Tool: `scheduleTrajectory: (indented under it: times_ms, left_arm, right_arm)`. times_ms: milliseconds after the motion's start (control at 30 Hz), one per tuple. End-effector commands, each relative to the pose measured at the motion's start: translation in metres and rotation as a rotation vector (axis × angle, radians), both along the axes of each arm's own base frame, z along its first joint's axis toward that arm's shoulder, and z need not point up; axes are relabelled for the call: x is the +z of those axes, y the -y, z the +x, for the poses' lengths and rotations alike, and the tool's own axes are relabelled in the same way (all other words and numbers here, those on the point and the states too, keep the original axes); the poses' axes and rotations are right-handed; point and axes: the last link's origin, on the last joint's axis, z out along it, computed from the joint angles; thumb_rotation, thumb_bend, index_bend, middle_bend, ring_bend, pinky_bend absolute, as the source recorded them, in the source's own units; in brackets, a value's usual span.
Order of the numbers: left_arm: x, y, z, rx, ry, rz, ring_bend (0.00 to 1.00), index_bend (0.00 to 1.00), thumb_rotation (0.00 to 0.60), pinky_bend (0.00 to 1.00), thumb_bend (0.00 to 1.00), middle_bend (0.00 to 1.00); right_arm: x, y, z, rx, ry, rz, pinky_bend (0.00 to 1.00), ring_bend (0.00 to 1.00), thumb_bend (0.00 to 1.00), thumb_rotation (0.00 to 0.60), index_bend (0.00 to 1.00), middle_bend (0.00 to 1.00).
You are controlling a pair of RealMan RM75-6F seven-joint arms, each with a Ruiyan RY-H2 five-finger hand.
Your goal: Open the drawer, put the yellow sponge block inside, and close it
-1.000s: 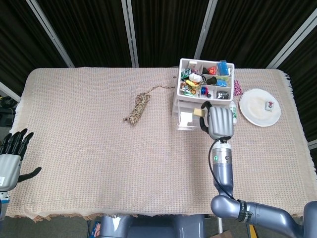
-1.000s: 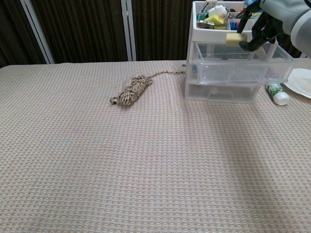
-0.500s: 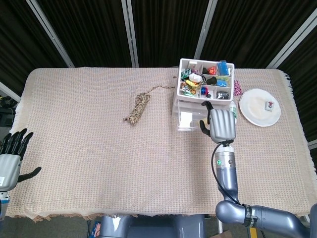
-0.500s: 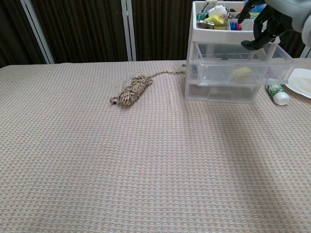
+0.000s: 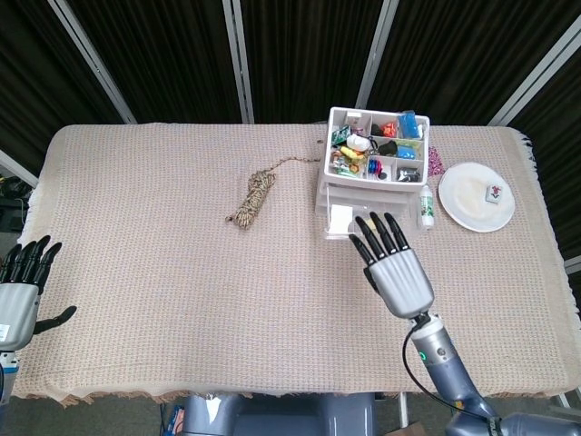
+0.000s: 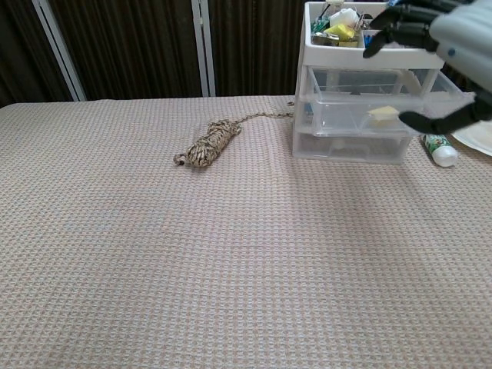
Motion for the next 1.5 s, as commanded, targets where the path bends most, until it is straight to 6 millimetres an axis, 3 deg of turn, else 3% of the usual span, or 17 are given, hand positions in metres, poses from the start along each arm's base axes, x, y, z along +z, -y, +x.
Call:
scheduleTrajectory:
  times_ms: [33, 200, 500, 1500]
  left_arm:
    - [0.000, 0.000, 0.000, 0.002, -0.001, 0.000, 0.00, 0.05, 0.600, 0.00, 0.15, 0.00]
    - [0.000, 0.000, 0.000, 0.005, 0.003, 0.000, 0.00, 0.05, 0.600, 0.00, 0.15, 0.00]
    - [0.000, 0.000, 0.000, 0.006, 0.008, 0.003, 0.00, 0.05, 0.600, 0.00, 0.15, 0.00]
    - [0.001, -0.001, -0.001, 0.014, 0.021, 0.006, 0.00, 0.05, 0.600, 0.00, 0.15, 0.00]
  right_arm:
    - [-0.002, -0.026, -0.047, 0.036, -0.216, 0.004, 0.00, 0.00, 0.26, 0.600, 0.08, 0.00]
    - [-0.016, -0.036, -0.073, 0.042, -0.405, -0.053, 0.00, 0.00, 0.25, 0.600, 0.00, 0.00]
    - [-0.038, -0.033, -0.086, 0.054, -0.533, -0.109, 0.00, 0.00, 0.25, 0.600, 0.00, 0.00]
    - [-0.075, 0.018, -0.066, -0.011, -0.617, -0.228, 0.00, 0.00, 0.25, 0.600, 0.00, 0.00]
